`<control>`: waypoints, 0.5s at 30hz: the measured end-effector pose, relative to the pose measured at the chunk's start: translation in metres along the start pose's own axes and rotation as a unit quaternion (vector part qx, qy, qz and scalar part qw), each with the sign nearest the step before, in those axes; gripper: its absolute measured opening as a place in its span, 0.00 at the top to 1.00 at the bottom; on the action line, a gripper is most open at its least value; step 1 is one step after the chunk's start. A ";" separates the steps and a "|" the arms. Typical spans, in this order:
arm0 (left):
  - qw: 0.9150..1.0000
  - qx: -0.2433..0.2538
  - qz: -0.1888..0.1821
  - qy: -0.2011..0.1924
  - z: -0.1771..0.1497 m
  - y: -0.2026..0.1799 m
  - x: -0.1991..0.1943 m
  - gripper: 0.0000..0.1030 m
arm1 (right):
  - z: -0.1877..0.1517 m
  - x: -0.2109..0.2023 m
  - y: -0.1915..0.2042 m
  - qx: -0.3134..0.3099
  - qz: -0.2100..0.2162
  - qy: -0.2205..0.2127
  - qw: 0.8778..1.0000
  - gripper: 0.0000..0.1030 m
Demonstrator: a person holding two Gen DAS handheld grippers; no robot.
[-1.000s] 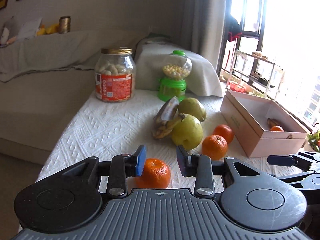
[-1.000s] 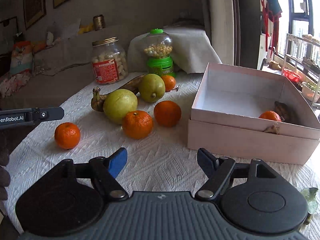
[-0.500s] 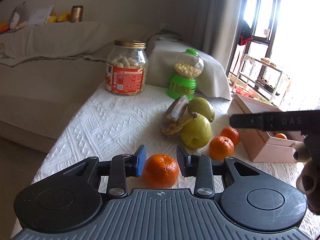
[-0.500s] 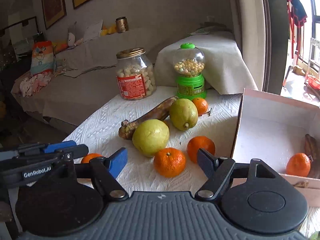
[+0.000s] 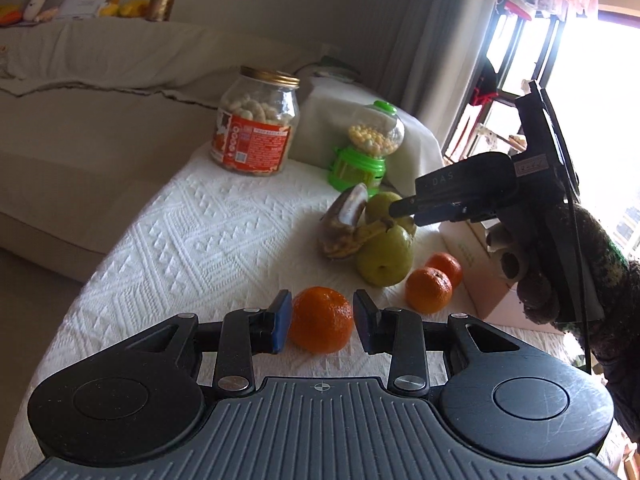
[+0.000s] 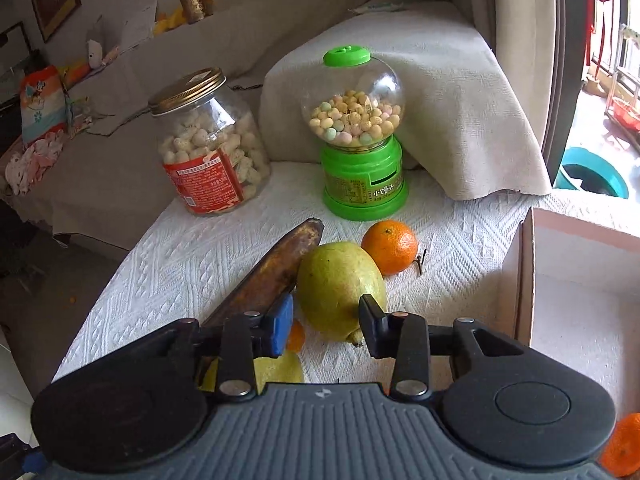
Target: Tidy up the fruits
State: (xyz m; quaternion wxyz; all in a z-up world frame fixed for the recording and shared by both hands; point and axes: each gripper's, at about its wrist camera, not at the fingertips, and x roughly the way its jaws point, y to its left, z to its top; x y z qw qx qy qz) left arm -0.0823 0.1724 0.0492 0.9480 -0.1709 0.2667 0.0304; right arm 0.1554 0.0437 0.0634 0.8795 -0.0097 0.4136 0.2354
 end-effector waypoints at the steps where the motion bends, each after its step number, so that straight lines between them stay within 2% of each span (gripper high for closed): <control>1: 1.000 -0.002 0.000 0.002 0.000 0.001 0.001 0.64 | -0.002 -0.001 0.004 -0.007 0.003 0.001 1.000 0.64; 8: 1.000 0.003 -0.001 0.001 0.000 -0.001 -0.002 0.64 | -0.013 -0.015 0.014 -0.004 0.043 0.009 0.999 0.65; 13: 1.000 0.008 -0.001 0.003 -0.001 -0.002 0.001 0.64 | -0.043 -0.043 0.036 -0.045 0.094 0.021 0.994 0.65; 15: 1.000 0.018 -0.002 0.004 -0.002 -0.006 0.000 0.64 | -0.056 -0.049 0.048 -0.067 0.100 0.023 0.992 0.64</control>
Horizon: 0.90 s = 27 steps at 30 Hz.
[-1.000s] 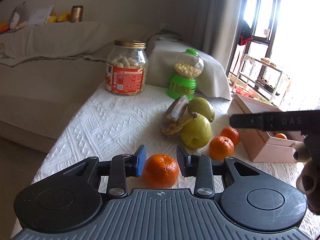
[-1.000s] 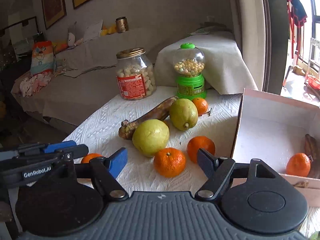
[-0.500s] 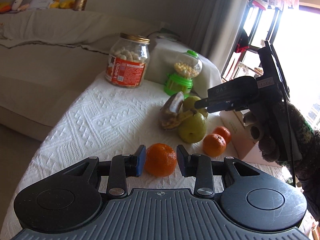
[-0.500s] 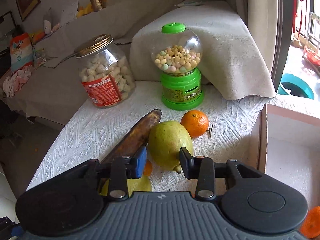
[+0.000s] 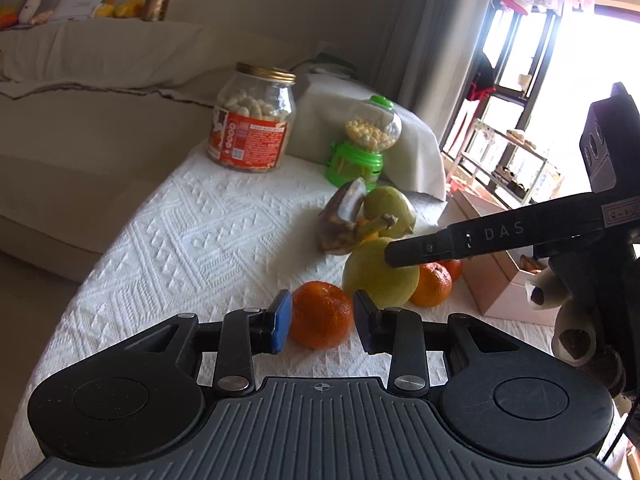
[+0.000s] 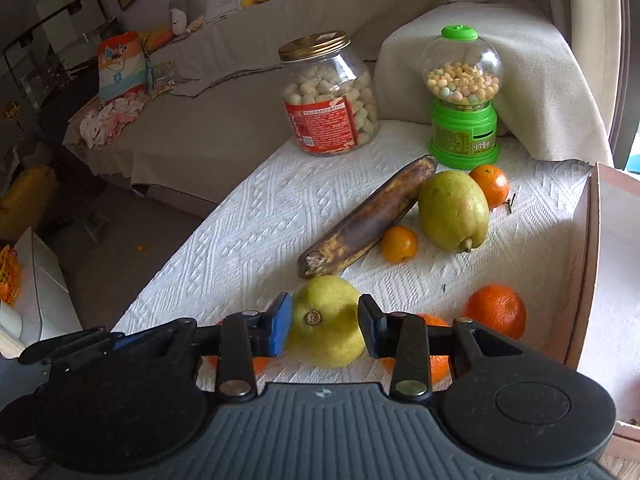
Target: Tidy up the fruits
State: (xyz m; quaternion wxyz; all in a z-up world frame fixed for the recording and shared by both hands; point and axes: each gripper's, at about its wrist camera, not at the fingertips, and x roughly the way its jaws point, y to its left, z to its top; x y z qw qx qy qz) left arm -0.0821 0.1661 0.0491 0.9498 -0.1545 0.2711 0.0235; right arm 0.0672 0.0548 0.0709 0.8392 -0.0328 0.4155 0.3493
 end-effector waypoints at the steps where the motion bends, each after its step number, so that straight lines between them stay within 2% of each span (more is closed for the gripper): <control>1: 1.000 0.005 0.000 0.000 0.000 -0.002 0.000 0.64 | -0.003 -0.001 0.005 -0.013 -0.008 -0.004 1.000 0.64; 3: 1.000 0.020 0.001 0.002 -0.001 -0.006 -0.001 0.64 | -0.006 -0.003 0.014 -0.033 -0.018 -0.011 0.999 0.64; 6: 1.000 0.023 0.011 -0.009 0.000 -0.005 -0.004 0.64 | -0.007 -0.007 0.013 -0.029 -0.018 -0.022 0.999 0.64; 8: 0.999 -0.004 0.028 -0.020 0.004 0.005 -0.007 0.64 | -0.013 -0.016 0.018 -0.050 -0.029 -0.044 0.997 0.62; 11: 0.997 -0.048 0.056 -0.036 0.009 0.026 -0.011 0.64 | -0.033 -0.030 0.032 -0.095 -0.043 -0.073 0.992 0.49; 12: 0.995 -0.061 0.064 -0.039 0.011 0.032 -0.012 0.64 | -0.040 -0.031 0.037 -0.106 -0.039 -0.078 0.991 0.49; 15: 0.992 -0.093 0.076 -0.041 0.013 0.045 -0.015 0.64 | -0.058 -0.024 0.054 -0.124 -0.017 -0.074 0.989 0.49; 18: 0.990 -0.103 0.088 -0.045 0.014 0.049 -0.018 0.64 | -0.065 -0.002 0.066 -0.116 -0.008 -0.065 0.991 0.48; 21: 0.991 -0.094 0.077 -0.052 0.013 0.047 -0.021 0.64 | -0.065 0.022 0.077 -0.108 -0.016 -0.055 0.993 0.48; 23: 0.993 -0.085 0.062 -0.058 0.012 0.044 -0.021 0.64 | -0.065 0.030 0.081 -0.108 -0.033 -0.066 0.991 0.45; 24: 0.993 -0.079 0.056 -0.061 0.011 0.042 -0.020 0.64 | -0.065 0.032 0.083 -0.109 -0.038 -0.068 0.991 0.46; 25: 0.994 -0.071 0.053 -0.063 0.011 0.040 -0.020 0.64 | -0.064 0.031 0.083 -0.109 -0.041 -0.067 0.991 0.54; 27: 0.995 -0.063 0.053 -0.058 0.011 0.037 -0.017 0.64 | -0.065 0.023 0.081 -0.112 -0.034 -0.066 0.991 0.57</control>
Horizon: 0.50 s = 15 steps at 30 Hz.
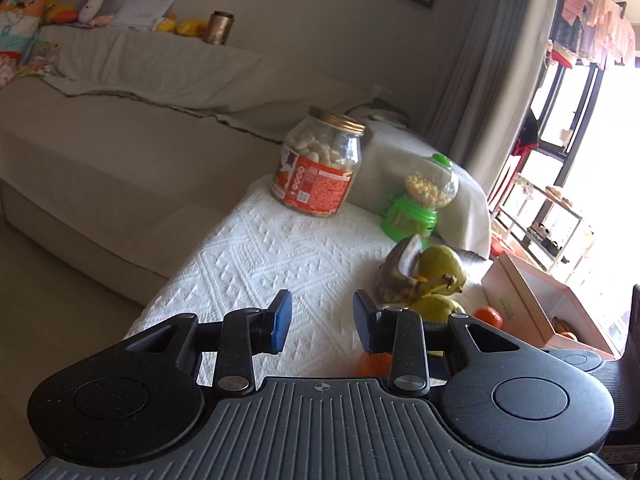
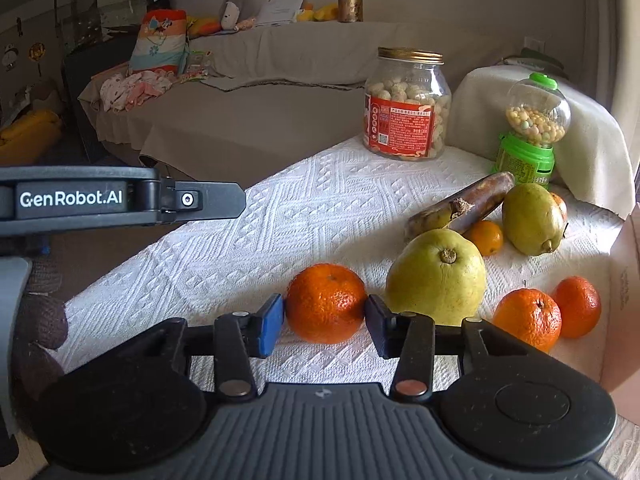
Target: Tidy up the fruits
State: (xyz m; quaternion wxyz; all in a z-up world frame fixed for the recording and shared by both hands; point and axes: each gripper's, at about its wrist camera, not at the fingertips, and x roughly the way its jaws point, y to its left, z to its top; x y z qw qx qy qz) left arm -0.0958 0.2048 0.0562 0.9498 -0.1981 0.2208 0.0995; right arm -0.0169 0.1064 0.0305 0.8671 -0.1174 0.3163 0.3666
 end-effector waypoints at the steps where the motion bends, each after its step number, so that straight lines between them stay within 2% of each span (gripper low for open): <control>1: 1.000 0.000 -0.003 0.005 -0.001 -0.001 0.002 0.64 | -0.002 -0.007 -0.003 -0.002 0.009 0.003 1.000 0.57; 4: 0.999 0.012 -0.024 0.017 -0.003 -0.010 0.009 0.64 | -0.016 -0.030 -0.015 -0.009 0.002 0.003 1.000 0.58; 7: 0.997 0.044 -0.050 0.024 -0.002 -0.030 0.017 0.64 | -0.035 -0.057 -0.041 0.016 -0.023 0.003 1.000 0.58; 11: 0.989 0.116 -0.086 0.019 -0.004 -0.072 0.028 0.64 | -0.056 -0.092 -0.082 0.057 -0.090 -0.021 0.994 0.62; 13: 0.985 0.147 -0.083 0.022 -0.009 -0.091 0.035 0.63 | -0.061 -0.105 -0.096 0.073 -0.112 -0.037 0.990 0.62; 15: 0.982 0.177 -0.058 0.024 -0.016 -0.110 0.045 0.63 | -0.068 -0.115 -0.109 0.083 -0.145 -0.049 0.985 0.61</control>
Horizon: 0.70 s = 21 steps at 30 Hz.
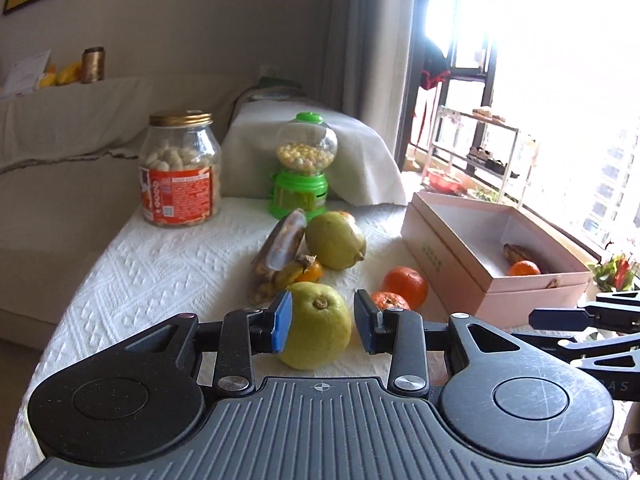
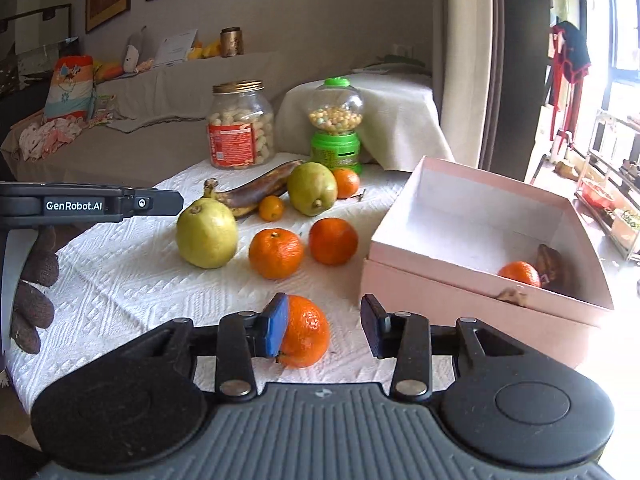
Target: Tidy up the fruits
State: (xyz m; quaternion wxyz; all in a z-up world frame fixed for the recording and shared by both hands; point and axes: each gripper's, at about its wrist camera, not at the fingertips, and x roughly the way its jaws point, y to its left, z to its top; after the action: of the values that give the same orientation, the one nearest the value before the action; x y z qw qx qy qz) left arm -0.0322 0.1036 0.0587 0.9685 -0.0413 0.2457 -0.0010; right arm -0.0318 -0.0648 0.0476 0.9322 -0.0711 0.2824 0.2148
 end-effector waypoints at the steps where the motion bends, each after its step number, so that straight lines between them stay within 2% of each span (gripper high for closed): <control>1: 1.000 0.010 0.012 0.004 0.000 -0.006 0.004 0.63 | -0.002 0.000 -0.006 0.008 -0.006 -0.001 1.000 0.59; 3: 0.999 0.023 0.034 0.018 -0.002 -0.014 0.013 0.62 | -0.009 0.000 -0.020 0.034 -0.015 -0.007 0.999 0.45; 4: 0.999 0.026 0.036 0.019 -0.003 -0.016 0.014 0.58 | -0.012 0.000 -0.023 0.042 -0.017 -0.010 0.999 0.34; 5: 0.999 0.031 0.035 0.018 -0.003 -0.018 0.015 0.56 | -0.014 0.000 -0.026 0.048 -0.017 -0.013 0.999 0.30; 7: 0.999 0.032 0.030 0.019 -0.002 -0.019 0.016 0.50 | -0.021 0.001 -0.031 0.065 -0.013 -0.024 0.998 0.28; 10: 0.999 0.021 0.020 0.019 0.000 -0.016 0.018 0.47 | -0.027 0.004 -0.035 0.085 -0.001 -0.033 0.996 0.19; 15: 0.998 0.009 0.053 0.033 0.000 -0.006 0.029 0.48 | -0.032 0.005 -0.036 0.096 0.014 -0.039 0.995 0.18; 16: 0.998 -0.002 0.047 0.040 -0.001 -0.001 0.033 0.43 | -0.032 0.006 -0.036 0.097 0.015 -0.039 0.994 0.18; 21: 0.999 -0.024 0.023 0.021 -0.007 0.010 0.039 0.40 | -0.033 0.003 -0.028 0.081 0.013 -0.043 0.996 0.17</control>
State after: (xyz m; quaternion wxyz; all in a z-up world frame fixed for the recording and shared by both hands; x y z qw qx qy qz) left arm -0.0014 0.1117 0.0332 0.9616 -0.0590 0.2669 0.0262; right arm -0.0336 -0.0974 0.0193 0.9434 0.0177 0.2590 0.2063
